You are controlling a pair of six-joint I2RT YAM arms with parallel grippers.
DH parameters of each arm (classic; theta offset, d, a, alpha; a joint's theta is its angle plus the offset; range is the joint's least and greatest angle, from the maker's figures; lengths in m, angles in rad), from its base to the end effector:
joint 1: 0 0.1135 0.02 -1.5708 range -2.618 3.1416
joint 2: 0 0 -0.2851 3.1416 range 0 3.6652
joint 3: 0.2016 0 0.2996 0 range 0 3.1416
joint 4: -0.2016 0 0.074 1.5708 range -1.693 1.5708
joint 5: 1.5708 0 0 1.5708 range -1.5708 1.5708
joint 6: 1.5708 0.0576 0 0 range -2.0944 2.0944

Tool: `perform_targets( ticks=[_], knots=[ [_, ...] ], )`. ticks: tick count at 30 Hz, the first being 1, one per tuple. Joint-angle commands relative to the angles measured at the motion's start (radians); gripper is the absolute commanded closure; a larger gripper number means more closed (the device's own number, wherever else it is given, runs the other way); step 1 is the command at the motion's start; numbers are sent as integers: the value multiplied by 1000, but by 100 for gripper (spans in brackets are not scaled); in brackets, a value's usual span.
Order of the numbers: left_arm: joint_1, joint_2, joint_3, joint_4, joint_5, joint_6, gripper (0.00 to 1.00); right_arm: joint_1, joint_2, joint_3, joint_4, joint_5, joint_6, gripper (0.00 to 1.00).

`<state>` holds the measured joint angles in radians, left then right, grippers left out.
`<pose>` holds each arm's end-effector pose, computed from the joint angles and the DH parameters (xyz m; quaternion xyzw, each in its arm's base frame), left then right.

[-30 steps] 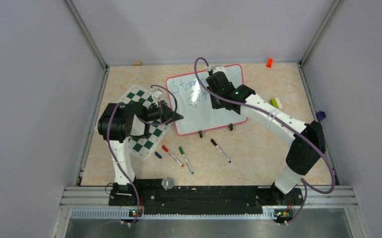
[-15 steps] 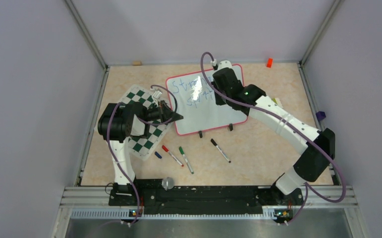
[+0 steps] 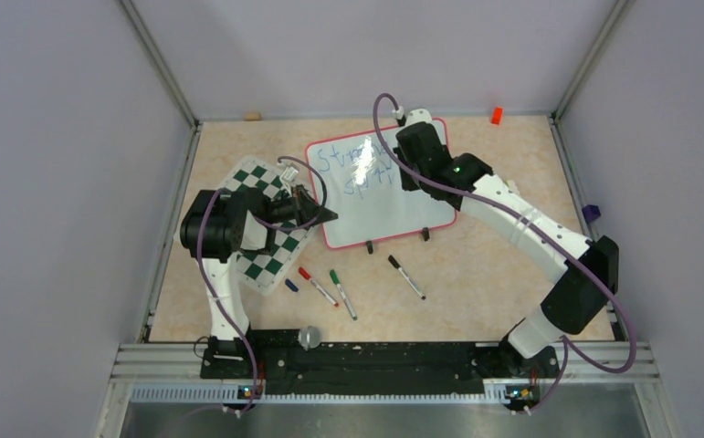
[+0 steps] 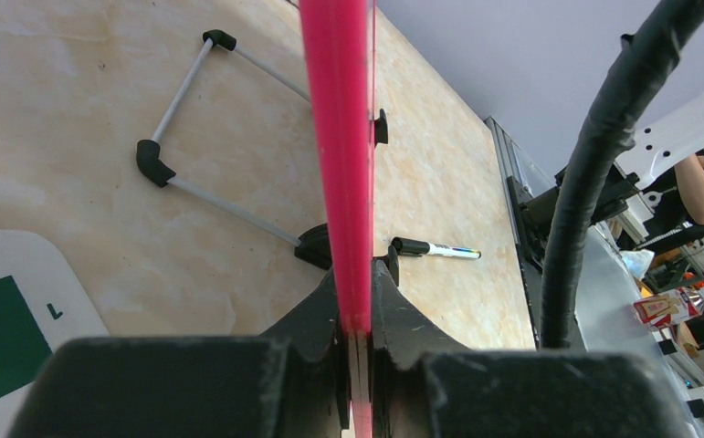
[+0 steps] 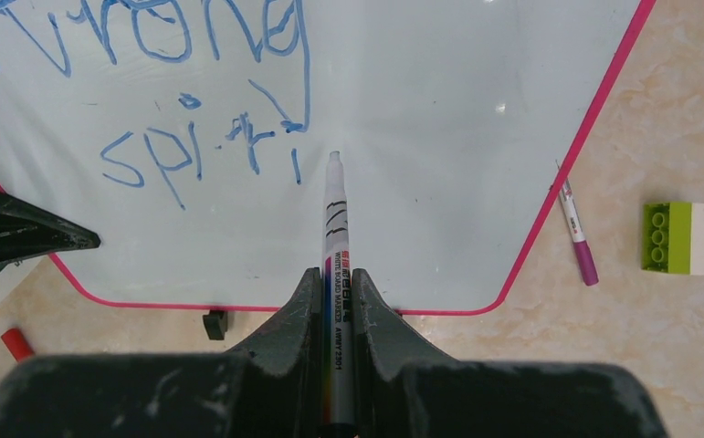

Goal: Write a sentence on the whiteboard

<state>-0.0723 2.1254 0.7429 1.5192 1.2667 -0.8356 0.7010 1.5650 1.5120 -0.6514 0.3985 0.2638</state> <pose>0.3695 -0.0819 0.0912 0.2167 0.6577 -0.6160 0.3755 0.3289 0.2483 0.3607 -0.1118 0.8865 0.0317 0.4479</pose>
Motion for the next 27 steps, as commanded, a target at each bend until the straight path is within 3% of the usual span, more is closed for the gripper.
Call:
perform_targets(
  ticks=[1, 27],
  knots=[
    [31, -15, -7, 101, -69, 78, 100, -9, -30, 12, 34, 13, -16, 100],
    [31, -15, -5, 101, -68, 76, 100, -9, 37, 51, 49, -16, -93, 100]
  ],
)
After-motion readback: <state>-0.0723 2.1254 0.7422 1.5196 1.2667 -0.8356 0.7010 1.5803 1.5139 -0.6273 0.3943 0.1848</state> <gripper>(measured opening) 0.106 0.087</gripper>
